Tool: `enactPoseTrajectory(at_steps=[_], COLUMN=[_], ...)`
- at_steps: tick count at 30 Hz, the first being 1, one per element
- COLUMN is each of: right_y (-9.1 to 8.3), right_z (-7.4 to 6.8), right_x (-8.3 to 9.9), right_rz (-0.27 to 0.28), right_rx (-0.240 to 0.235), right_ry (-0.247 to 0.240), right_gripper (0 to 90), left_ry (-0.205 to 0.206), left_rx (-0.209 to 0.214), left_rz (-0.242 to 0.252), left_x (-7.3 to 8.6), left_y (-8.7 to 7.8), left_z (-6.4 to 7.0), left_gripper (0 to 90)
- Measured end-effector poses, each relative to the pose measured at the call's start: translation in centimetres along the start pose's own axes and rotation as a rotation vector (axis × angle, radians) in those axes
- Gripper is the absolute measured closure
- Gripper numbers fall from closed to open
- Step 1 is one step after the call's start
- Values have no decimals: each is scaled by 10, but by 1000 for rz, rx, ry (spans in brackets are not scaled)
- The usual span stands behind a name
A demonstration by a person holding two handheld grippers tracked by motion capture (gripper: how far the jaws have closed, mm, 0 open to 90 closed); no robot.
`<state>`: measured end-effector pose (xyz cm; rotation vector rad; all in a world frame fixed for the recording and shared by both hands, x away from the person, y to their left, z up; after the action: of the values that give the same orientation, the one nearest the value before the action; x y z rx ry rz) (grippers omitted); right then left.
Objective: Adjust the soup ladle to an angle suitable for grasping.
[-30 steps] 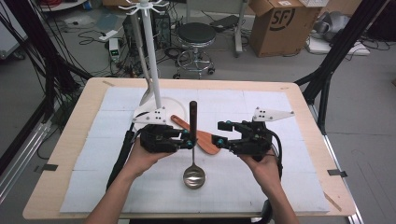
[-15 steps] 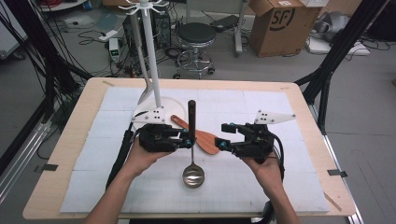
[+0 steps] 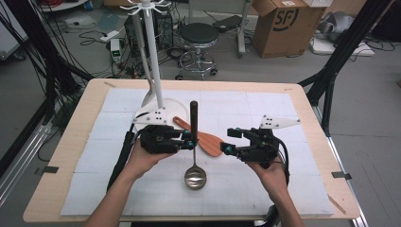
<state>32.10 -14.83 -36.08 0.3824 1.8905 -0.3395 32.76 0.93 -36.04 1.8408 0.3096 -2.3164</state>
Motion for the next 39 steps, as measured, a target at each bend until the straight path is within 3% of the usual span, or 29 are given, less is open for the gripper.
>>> enactPoseTrajectory(at_steps=[21,29,39], right_y=[-22,-32,-51], right_z=[22,31,44], right_x=[24,36,55], right_rz=[-7,-30,-34], right_rx=[68,99,141], right_ry=[19,3,20], right_gripper=[249,224,210], left_ry=[-18,-26,9], left_rx=[-24,-41,-36], left_rz=[15,18,10], left_x=[-7,-10,-29], left_y=[-6,-10,-13], left_z=[-15,-19,-18], left_gripper=[736,736,735])
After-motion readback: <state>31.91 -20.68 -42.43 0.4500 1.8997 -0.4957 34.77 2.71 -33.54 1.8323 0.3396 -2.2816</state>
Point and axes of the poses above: each handheld gripper's, and its own axes: y roughly forward along the jaws, x roughly out of its underside, z roughly to its right, the point moved 9 cm from there along y, roughly forward along the jaws, and after that the axes turned 13 degrees about z, right-handed, at the moved point
